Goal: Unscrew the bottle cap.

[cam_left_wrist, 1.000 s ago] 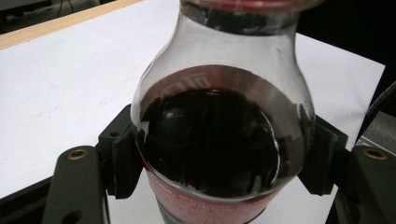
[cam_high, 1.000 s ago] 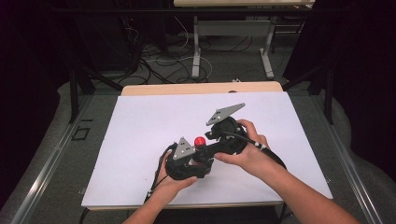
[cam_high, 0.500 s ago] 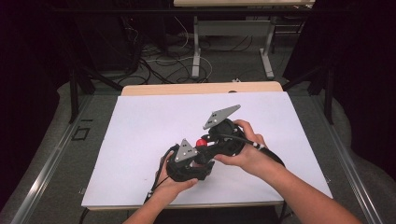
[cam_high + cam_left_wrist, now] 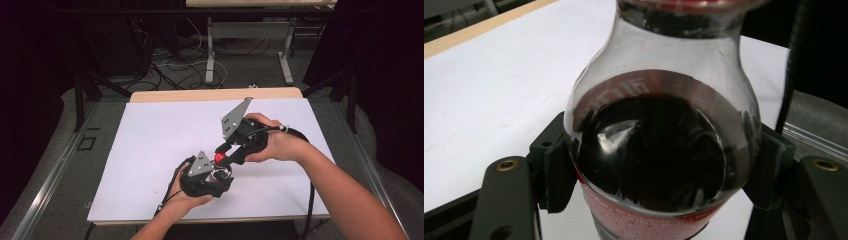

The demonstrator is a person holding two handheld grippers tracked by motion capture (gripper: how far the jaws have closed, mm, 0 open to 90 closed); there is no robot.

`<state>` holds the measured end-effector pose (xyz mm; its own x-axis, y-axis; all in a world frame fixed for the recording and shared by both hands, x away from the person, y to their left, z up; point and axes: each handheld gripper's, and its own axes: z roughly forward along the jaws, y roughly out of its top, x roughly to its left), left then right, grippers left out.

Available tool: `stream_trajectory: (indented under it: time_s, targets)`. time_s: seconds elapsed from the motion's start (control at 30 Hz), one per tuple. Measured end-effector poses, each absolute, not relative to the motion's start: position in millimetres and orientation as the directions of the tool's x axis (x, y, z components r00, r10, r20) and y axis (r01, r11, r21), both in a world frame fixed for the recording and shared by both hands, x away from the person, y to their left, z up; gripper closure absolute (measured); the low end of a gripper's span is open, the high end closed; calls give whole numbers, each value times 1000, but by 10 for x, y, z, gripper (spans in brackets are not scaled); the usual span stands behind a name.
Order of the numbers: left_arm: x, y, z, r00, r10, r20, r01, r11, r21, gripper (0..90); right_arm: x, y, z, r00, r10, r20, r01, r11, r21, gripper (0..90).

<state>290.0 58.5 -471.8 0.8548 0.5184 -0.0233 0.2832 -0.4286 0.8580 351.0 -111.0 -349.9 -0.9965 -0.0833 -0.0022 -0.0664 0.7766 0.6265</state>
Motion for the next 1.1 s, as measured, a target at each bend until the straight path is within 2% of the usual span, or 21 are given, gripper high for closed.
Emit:
stream_trajectory:
  time_s: [0.1, 0.2, 0.23, 0.33, 0.37, 0.67, 0.77, 0.9, 1.1]
  targets:
    - [2888, 572, -4709, 872, 489, -22, 270, -444, 854, 301, 3566, -1109, -3480, -982, -187, 7, -144, 778, 611, 609]
    - [2887, 565, -4707, 878, 478, -27, 267, -442, 856, 301, 3588, -1104, -3471, -974, -225, 10, -173, 776, 606, 609]
    - [2886, 563, -4707, 880, 475, -26, 265, -444, 856, 301, 3591, -1100, -3470, -963, -270, -12, -221, 764, 606, 609]
    - [2892, 566, -4706, 879, 477, -26, 265, -441, 857, 301, 3582, -1103, -3466, -960, -277, -29, -238, 760, 605, 608]
    - [2889, 564, -4705, 880, 474, -27, 265, -444, 856, 301, 3556, -1110, -3461, -954, -293, -64, -272, 752, 601, 608]
    - [2893, 558, -4681, 894, 447, -36, 263, -456, 850, 302, 3563, -1146, -3434, -948, -312, -60, -282, 742, 608, 610]
    - [2897, 557, -4718, 889, 456, -44, 273, -451, 850, 302, 3574, -1181, -3374, -949, -314, -39, -264, 719, 643, 611]
    - [2901, 549, -4724, 888, 459, -38, 271, -454, 849, 301, 3592, -1219, -3336, -966, -256, -32, -217, 739, 638, 609]
    - [2905, 567, -4714, 881, 472, -42, 276, -439, 855, 301, 3584, -1264, -3282, -977, -204, -65, -196, 729, 655, 608]
